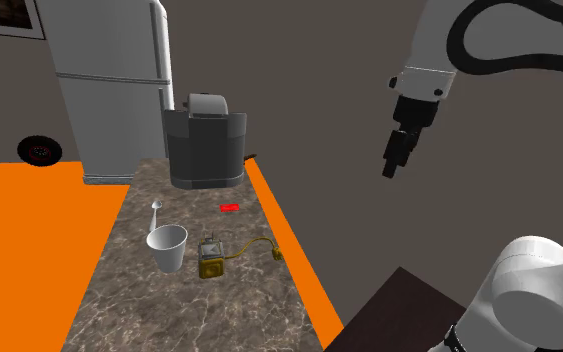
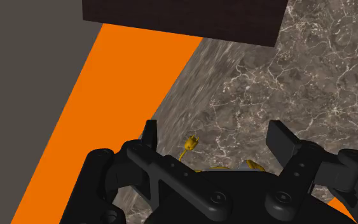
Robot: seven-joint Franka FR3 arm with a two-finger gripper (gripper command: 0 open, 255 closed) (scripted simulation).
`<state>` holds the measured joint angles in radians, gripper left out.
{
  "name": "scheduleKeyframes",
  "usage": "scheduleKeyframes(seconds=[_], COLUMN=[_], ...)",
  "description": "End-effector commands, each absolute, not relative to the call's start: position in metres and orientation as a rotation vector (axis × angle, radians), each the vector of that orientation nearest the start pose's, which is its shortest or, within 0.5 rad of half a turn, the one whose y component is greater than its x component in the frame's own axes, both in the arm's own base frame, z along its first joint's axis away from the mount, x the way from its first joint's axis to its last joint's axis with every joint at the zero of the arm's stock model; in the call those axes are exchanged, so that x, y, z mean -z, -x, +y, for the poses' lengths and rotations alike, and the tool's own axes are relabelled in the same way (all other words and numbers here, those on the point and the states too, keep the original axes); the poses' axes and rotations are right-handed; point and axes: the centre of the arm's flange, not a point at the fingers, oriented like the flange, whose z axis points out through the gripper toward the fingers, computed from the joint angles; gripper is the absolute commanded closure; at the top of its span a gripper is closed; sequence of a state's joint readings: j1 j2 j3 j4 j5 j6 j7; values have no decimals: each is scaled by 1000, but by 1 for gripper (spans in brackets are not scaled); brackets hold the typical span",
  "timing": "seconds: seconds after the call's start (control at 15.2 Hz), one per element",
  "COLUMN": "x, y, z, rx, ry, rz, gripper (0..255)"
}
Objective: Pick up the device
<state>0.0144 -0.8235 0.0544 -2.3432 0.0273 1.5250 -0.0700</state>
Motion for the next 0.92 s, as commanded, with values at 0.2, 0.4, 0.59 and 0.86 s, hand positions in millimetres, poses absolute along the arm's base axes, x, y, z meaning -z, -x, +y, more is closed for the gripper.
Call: scheduleKeyframes(seconds=[0.2,0.4,0.59,0.86], x=[-576,-549,-522,-485], y=[-320,-349,-378,-416], z=[24,22,22,26], rx=[6,6,5,4], ry=[3133,3113,3088,3047], rz=[-319,-444,-568,-731], gripper=[0,0,0,0])
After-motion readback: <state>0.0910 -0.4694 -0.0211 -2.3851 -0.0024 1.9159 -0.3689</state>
